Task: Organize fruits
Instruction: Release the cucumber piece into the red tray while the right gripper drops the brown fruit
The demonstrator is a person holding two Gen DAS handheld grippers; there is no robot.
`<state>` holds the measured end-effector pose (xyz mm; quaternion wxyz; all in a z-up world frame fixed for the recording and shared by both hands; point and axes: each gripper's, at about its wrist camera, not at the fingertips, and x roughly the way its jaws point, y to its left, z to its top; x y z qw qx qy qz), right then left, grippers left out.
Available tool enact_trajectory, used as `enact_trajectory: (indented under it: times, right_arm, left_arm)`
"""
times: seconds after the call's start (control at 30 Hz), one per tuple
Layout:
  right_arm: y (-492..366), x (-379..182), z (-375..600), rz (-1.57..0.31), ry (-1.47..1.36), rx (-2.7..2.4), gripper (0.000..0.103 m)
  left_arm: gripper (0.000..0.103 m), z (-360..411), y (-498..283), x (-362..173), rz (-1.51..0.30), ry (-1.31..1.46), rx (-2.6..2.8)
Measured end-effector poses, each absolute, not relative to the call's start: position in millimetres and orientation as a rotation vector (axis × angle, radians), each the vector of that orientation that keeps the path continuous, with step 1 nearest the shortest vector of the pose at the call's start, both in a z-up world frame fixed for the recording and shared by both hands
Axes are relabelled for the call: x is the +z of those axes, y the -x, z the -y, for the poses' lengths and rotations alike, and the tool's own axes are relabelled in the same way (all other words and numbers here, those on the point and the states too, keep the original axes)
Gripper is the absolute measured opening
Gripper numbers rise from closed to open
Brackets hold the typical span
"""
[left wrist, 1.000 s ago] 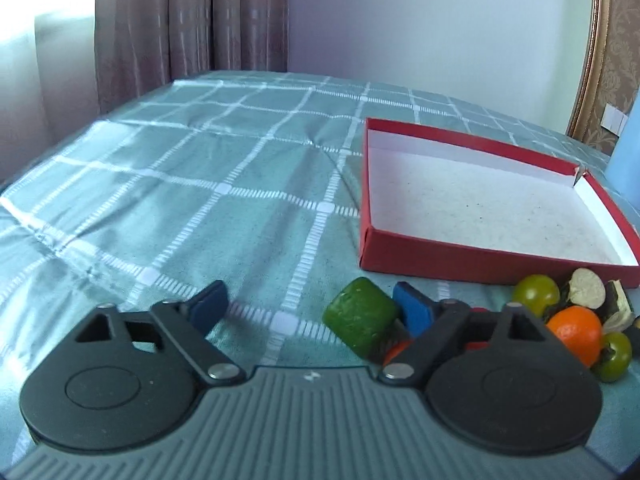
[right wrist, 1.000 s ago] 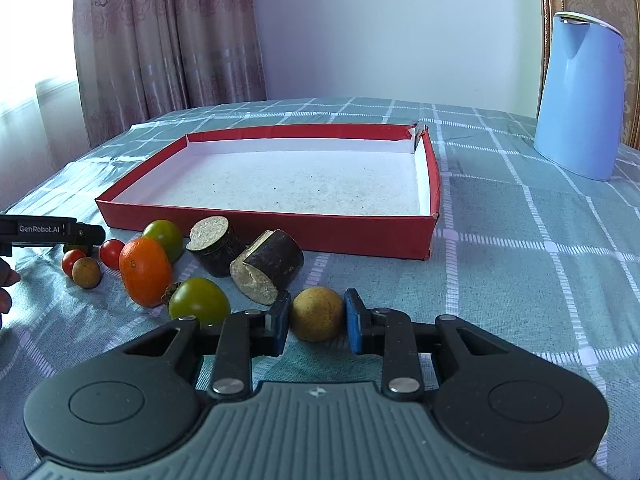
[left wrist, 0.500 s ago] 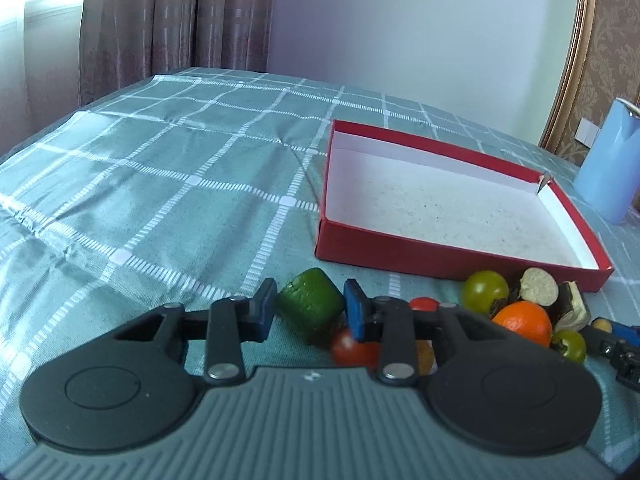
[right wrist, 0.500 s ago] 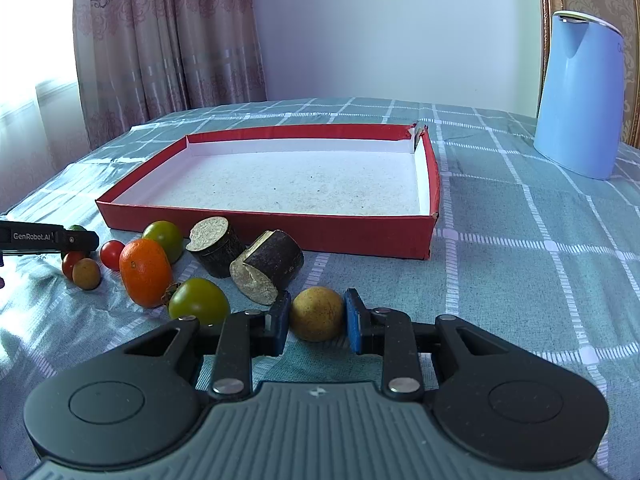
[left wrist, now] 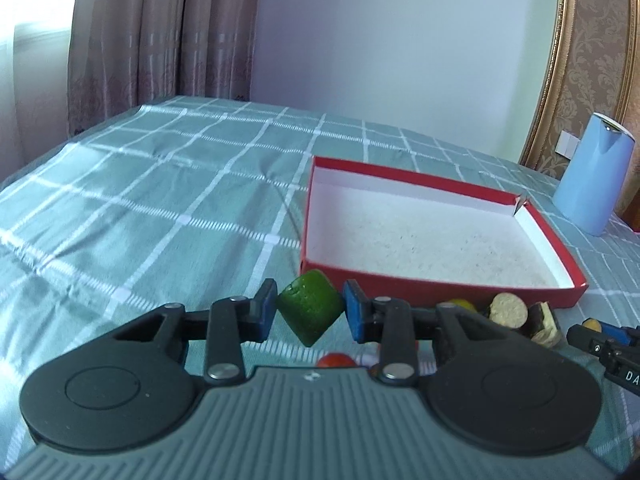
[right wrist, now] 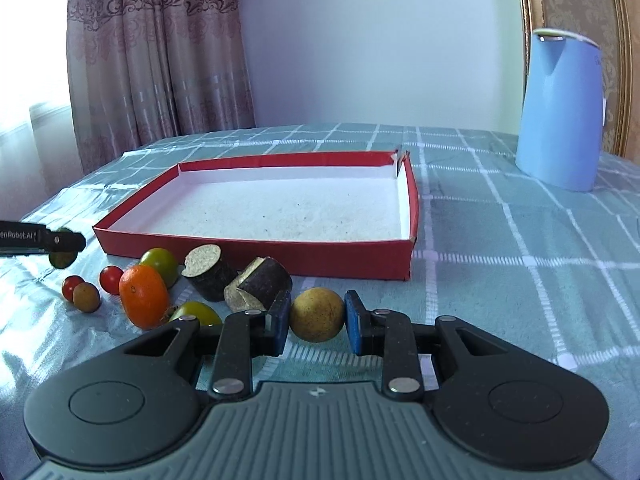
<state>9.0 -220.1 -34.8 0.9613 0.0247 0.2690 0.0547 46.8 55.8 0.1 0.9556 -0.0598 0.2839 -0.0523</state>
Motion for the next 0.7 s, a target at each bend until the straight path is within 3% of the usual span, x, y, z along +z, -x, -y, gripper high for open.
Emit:
enact_trajectory:
  times: [0.33, 0.7]
  right_arm:
    - [-63, -4, 206, -0.501, 0.038, 0.051, 0.028]
    - [-156, -33, 205, -0.653, 0.044, -0.020, 0.028]
  left_arm:
    - [0.033, -11, -102, 15, -0.531, 0.057, -0.164]
    - [0.033, 8, -177, -15, -0.640, -0.001, -0.109]
